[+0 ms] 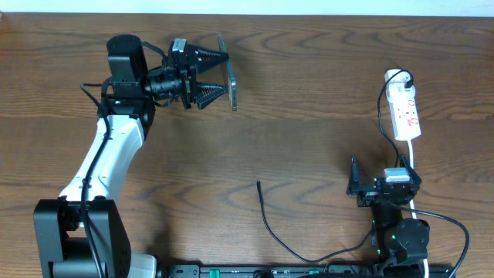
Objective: Plug charger to phone and switch on socket
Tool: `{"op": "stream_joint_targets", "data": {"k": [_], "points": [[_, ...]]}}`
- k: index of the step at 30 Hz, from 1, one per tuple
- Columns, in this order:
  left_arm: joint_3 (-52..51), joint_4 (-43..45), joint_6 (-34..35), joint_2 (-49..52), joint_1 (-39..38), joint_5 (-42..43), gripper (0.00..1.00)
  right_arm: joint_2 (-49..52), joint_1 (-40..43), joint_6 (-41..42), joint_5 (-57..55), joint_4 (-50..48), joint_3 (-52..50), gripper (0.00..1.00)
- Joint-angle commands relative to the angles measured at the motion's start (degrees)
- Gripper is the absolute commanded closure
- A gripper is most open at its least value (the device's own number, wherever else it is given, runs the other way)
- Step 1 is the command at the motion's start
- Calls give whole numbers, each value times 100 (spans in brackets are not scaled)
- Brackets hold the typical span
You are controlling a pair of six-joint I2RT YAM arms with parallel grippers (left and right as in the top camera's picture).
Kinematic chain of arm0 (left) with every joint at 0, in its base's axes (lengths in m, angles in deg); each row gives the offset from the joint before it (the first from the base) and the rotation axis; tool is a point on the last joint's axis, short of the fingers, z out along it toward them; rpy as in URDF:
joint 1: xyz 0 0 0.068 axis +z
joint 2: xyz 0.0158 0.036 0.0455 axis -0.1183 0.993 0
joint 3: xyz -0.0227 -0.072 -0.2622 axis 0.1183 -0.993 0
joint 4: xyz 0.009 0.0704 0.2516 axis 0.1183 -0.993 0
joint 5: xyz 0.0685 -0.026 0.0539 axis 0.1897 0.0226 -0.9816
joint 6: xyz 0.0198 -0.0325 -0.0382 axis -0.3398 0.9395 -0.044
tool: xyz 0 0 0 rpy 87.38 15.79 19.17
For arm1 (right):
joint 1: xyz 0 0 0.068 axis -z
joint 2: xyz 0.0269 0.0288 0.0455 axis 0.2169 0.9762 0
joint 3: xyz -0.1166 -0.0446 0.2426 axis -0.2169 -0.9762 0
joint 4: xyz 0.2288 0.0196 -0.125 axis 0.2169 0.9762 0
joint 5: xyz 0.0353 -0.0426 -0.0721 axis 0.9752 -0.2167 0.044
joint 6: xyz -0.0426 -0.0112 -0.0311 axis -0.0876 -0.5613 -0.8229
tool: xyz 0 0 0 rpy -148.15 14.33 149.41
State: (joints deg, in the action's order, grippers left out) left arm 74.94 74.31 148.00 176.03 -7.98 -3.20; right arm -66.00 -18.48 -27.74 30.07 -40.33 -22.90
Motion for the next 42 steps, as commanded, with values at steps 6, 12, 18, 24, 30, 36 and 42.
{"op": "stream_joint_targets", "data": {"k": [6, 12, 18, 24, 30, 36, 42], "points": [[192, 151, 2184, -162, 15, 389, 93, 0, -4, -37, 11, 24, -7, 1], [192, 149, 2382, -162, 15, 389, 92, 0, -4, -37, 11, 24, -7, 1], [192, 151, 2424, -162, 15, 387, 92, 0, -4, -37, 11, 24, -7, 1], [192, 151, 2422, -162, 15, 387, 93, 0, -4, -37, 11, 24, -7, 1], [192, 151, 2422, -162, 15, 387, 92, 0, -4, -37, 11, 24, -7, 1], [192, 151, 2422, -162, 15, 387, 92, 0, -4, -37, 11, 24, -7, 1], [192, 151, 2422, -162, 15, 385, 92, 0, -4, -37, 11, 24, -7, 1]]}}
